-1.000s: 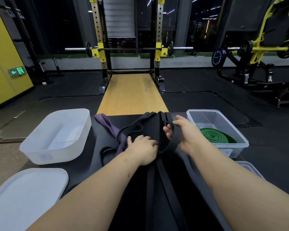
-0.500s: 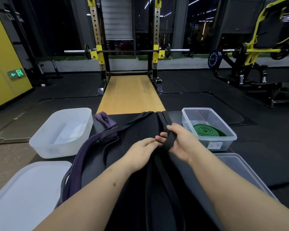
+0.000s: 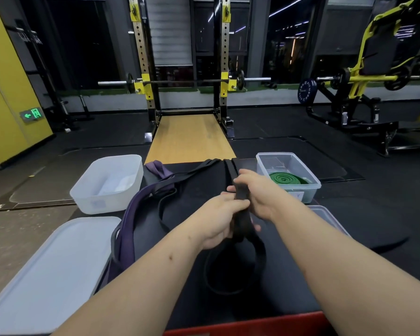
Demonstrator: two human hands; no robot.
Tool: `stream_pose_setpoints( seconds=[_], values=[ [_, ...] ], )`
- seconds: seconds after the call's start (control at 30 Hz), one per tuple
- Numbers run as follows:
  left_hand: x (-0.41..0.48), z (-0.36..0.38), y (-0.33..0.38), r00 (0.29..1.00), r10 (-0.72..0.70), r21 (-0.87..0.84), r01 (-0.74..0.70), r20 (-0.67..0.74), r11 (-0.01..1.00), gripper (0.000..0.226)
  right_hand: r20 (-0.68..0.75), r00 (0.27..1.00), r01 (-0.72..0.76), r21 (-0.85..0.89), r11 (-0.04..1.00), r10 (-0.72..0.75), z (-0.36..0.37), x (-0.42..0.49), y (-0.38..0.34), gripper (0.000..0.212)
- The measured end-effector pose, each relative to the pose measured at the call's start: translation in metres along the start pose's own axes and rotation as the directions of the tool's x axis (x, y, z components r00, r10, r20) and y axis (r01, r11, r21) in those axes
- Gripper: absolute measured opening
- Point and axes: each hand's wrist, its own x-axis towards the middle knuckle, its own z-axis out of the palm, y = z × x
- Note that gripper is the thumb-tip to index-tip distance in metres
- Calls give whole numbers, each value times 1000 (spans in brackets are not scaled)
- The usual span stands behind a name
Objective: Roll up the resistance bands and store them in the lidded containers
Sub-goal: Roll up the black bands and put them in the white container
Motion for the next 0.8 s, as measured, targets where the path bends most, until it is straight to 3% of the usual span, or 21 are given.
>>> stream_pose_setpoints(
  seconds=[0.17,0.37,0.43,0.47,0.53,0.6,0.7,0.8],
  values=[
    [-25,10,0,998,-40,-129,34,-46,991,18,41,999,14,-160,987,-8,-1,-30,12,49],
    [-37,15,-25,994,-106,-176,100,-28,979,23,-37,983,173,-119,978,-179,3,-17,-3,68],
    [-34,16,-27,991,-120,-207,105,-61,973,21,-81,988,118,-148,982,-131,1,-13,5,72],
    [-32,18,-29,986,-143,-228,119,-90,966,21,-113,991,50,-173,984,-71,-2,-13,15,64],
    [-31,22,-32,970,-208,-303,162,-125,939,23,-149,987,-106,-282,953,66,-9,-25,37,16],
    [-32,26,-35,964,-236,-341,184,-119,922,23,-141,975,-206,-268,941,173,-21,-30,59,22],
    [-37,31,-45,964,-254,-286,224,-72,932,16,-134,966,-250,-275,928,220,-19,-37,69,29],
    [-43,37,-59,961,-275,-237,273,27,932,9,-158,983,-134,-239,962,97,-15,-27,60,23]
  ],
)
